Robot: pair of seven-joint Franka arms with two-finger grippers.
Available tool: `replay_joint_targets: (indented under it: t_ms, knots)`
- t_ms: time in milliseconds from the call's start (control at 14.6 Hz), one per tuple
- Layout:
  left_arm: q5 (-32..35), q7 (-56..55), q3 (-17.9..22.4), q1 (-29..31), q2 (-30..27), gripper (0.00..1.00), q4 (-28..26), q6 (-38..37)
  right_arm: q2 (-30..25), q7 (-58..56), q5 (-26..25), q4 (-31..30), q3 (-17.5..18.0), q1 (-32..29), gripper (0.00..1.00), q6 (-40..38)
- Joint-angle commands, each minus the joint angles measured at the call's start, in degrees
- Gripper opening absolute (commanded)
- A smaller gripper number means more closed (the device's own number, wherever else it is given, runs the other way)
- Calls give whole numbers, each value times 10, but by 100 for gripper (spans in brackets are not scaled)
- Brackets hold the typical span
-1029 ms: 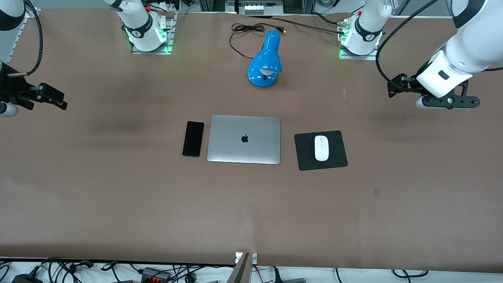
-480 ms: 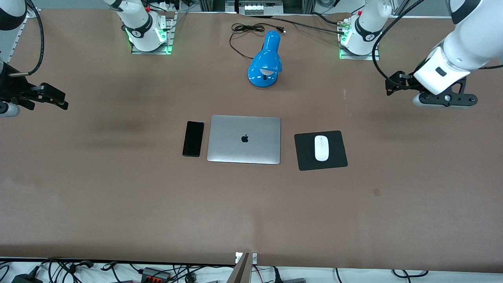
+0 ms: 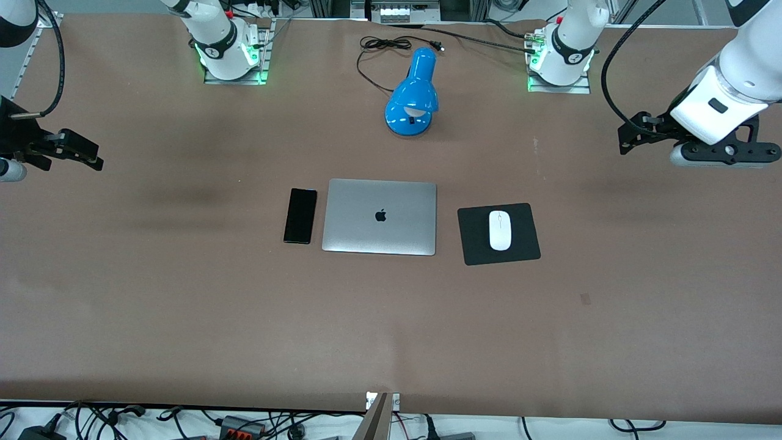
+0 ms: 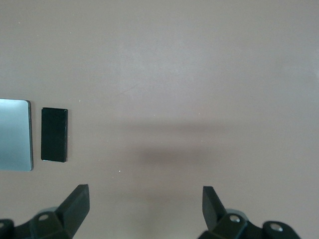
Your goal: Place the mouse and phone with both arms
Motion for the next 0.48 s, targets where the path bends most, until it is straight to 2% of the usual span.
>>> replay_joint_targets:
  t_ms: [0, 206, 412]
  knots:
    - [5, 6, 3, -24, 11, 100, 26, -41, -17, -1, -3, -15, 9, -7, 100, 1]
    - [4, -8, 15, -33, 28, 100, 46, -48, -17, -1, -3, -15, 9, -6, 100, 1]
    - [-20, -8, 20, -26, 28, 100, 44, -44, -17, -1, -3, -15, 9, -6, 100, -5]
